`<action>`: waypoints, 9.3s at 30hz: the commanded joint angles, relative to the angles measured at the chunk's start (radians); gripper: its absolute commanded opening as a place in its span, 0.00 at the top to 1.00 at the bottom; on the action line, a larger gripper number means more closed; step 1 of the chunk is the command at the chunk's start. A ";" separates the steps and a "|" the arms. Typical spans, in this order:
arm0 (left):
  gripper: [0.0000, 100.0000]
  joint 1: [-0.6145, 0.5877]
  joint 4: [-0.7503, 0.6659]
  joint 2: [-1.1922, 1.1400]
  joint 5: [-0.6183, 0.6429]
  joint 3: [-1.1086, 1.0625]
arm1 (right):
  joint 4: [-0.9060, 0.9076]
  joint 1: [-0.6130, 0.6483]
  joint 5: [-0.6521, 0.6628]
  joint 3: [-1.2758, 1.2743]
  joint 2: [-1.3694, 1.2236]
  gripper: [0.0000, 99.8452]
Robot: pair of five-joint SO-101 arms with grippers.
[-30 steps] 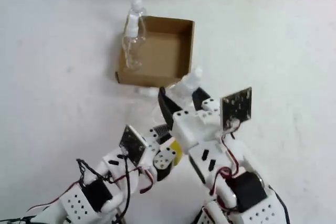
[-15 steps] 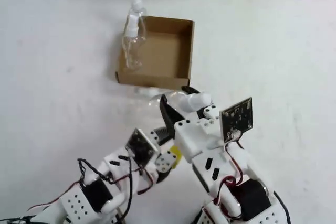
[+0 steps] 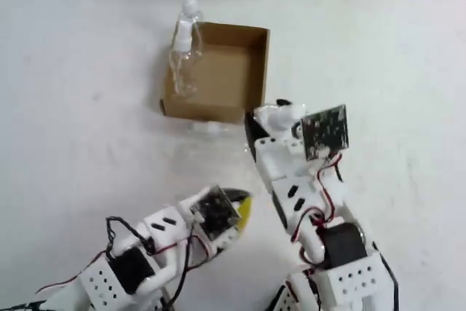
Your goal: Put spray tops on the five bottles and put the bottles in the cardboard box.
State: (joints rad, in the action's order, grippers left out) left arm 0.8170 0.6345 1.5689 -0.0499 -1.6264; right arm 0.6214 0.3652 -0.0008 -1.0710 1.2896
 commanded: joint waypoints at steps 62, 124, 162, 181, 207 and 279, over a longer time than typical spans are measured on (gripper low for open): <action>0.98 -0.788 0.015 0.010 -0.362 -0.072 | -0.260 -0.124 0.195 1.516 -1.943 0.98; 0.98 -0.792 0.015 0.010 -0.362 -0.072 | 0.219 -0.127 0.121 2.277 -2.316 0.98; 0.98 -0.792 0.015 0.010 -0.362 -0.072 | 0.358 -0.107 0.198 2.487 -2.460 0.77; 0.98 -0.792 0.015 0.010 -0.362 -0.072 | 0.352 -0.107 0.084 2.487 -2.399 0.73; 0.98 -0.794 0.015 0.010 -0.362 -0.072 | 0.360 -0.094 0.034 2.486 -2.353 0.61; 0.98 -0.783 0.015 0.008 -0.362 -0.072 | 0.929 -0.598 0.338 0.824 -1.072 0.96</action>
State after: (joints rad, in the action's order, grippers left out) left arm 0.0345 0.6820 1.5689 -0.4012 -1.7031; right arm 1.6571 -0.1473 0.3168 -0.1135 0.1312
